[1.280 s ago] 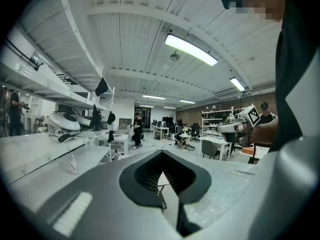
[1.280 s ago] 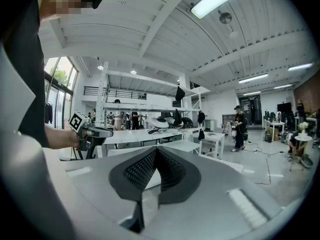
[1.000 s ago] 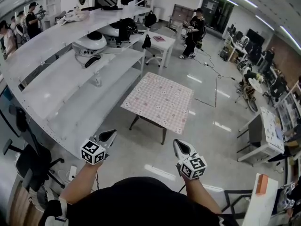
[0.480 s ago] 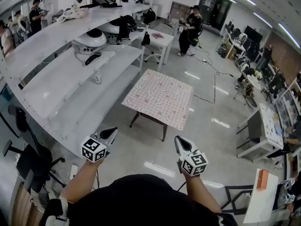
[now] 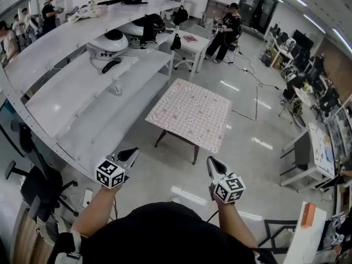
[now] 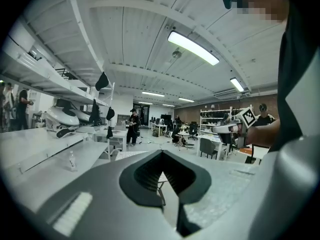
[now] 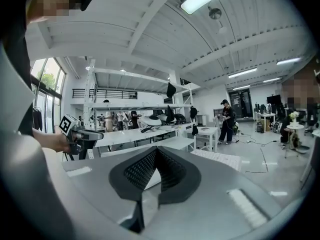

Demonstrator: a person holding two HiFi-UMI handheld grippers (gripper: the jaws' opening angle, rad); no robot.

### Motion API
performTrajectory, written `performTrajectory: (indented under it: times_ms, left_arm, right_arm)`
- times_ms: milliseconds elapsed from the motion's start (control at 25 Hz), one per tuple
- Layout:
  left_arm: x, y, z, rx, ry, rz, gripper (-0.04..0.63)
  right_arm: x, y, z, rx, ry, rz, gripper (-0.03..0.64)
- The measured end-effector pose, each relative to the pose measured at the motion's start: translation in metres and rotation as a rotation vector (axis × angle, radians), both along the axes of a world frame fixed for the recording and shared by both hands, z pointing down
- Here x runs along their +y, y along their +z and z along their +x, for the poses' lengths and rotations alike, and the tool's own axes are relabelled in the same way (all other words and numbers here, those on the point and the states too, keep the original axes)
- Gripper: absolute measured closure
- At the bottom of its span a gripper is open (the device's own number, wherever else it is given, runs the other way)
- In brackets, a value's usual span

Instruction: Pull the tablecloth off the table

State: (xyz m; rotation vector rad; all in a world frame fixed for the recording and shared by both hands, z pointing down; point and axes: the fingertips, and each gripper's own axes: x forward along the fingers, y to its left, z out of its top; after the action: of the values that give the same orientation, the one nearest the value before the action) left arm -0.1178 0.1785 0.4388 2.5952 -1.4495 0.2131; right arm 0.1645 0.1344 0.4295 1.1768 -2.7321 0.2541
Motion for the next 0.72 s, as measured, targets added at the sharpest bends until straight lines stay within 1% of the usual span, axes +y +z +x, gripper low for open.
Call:
performTrajectory:
  times_ms: [320,720]
  left_arm:
    - [-0.041,0.007,0.002,-0.001,-0.019,-0.025,0.592]
    - [-0.11,0.005,0.014,-0.007,-0.021,-0.051,0.592]
  right_arm:
    - [-0.046,0.014,-0.002,-0.011,-0.024,-0.036,0.586]
    - [-0.118,0.018,0.018,-0.026,-0.011,-0.055,0.586]
